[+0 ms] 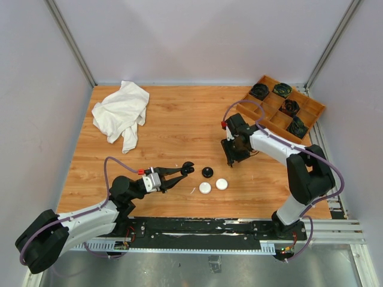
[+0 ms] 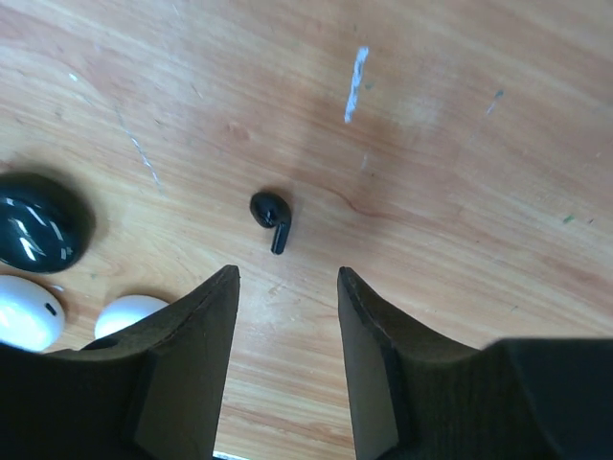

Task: Insert the wireless bluetooth earbuds into the charging case
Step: Pick up the earbud from the center of the board.

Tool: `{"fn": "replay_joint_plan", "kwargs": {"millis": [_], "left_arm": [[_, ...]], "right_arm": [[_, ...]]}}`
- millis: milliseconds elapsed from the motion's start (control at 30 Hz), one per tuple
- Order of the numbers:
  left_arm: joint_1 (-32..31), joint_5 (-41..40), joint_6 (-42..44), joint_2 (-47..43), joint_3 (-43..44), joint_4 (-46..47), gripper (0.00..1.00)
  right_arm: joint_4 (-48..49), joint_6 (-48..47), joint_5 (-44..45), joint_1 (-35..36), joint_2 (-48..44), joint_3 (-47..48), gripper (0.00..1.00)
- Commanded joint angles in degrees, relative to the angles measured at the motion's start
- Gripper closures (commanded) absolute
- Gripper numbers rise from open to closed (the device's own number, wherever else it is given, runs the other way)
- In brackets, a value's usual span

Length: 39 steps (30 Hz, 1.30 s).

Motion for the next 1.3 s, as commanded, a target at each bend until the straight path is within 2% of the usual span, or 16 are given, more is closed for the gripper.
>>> {"fn": "replay_joint_plan", "kwargs": {"millis": [0,600,767,1267], "left_arm": [[-0.33,0.32,-0.03,-0.64,0.30,2.10,1.00],[-0.34,-0.13,0.14,-1.20,0.39,1.16,1.00],[-0.33,-0.09,0.08,-1.15,0.46,1.14,1.00],[-0.34,-0.46,-0.99,1.57,0.94,3.87,1.00]], "right_arm": [[-0.60,-1.41,-1.96,-0.94,1.00,4.00,0.54],[-0.59,-0.97,-1.01,-0.76,9.83,6.44,0.63],[-0.62,-1.23,-0.93,-0.68,10.77,6.03,0.69],[-1.12,-1.62,-1.63,-0.03,5.19,5.36,0.81]]}}
